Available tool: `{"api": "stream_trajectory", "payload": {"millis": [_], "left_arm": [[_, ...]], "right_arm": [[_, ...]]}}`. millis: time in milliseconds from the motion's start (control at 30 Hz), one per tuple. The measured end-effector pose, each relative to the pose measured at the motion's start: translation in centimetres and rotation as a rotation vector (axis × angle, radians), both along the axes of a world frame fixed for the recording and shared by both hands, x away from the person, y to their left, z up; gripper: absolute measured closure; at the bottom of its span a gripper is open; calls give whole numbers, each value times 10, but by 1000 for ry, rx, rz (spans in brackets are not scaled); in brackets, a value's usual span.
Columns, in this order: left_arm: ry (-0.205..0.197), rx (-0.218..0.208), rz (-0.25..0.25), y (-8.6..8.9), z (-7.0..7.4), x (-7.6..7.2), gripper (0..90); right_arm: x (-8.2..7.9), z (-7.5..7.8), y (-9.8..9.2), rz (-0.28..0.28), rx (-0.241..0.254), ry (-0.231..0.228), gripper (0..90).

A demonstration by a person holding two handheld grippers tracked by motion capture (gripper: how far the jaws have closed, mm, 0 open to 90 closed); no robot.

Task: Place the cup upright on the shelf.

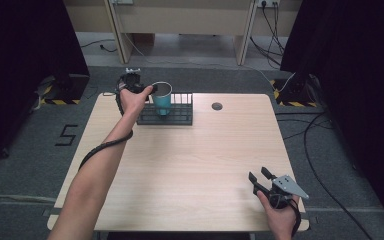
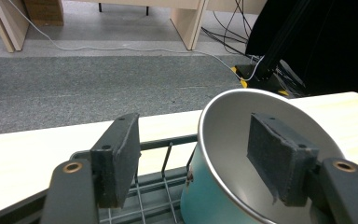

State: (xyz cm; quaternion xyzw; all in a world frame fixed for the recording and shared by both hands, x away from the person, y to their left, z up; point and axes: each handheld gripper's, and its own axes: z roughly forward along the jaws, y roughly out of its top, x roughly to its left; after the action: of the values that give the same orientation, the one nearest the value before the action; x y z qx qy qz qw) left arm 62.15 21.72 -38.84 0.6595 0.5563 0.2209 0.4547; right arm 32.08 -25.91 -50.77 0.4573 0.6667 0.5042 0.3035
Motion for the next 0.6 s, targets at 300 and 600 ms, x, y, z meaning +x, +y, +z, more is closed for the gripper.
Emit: {"api": "stream_trajectory", "payload": {"millis": [300, 600], "left_arm": [[-43, -11, -14, 5, 15, -12, 344], [-62, -17, -19, 18, 22, -31, 316]], "right_arm": [[0, 0, -1, -2, -2, 0, 448], [0, 0, 0, -3, -6, -1, 448]]}}
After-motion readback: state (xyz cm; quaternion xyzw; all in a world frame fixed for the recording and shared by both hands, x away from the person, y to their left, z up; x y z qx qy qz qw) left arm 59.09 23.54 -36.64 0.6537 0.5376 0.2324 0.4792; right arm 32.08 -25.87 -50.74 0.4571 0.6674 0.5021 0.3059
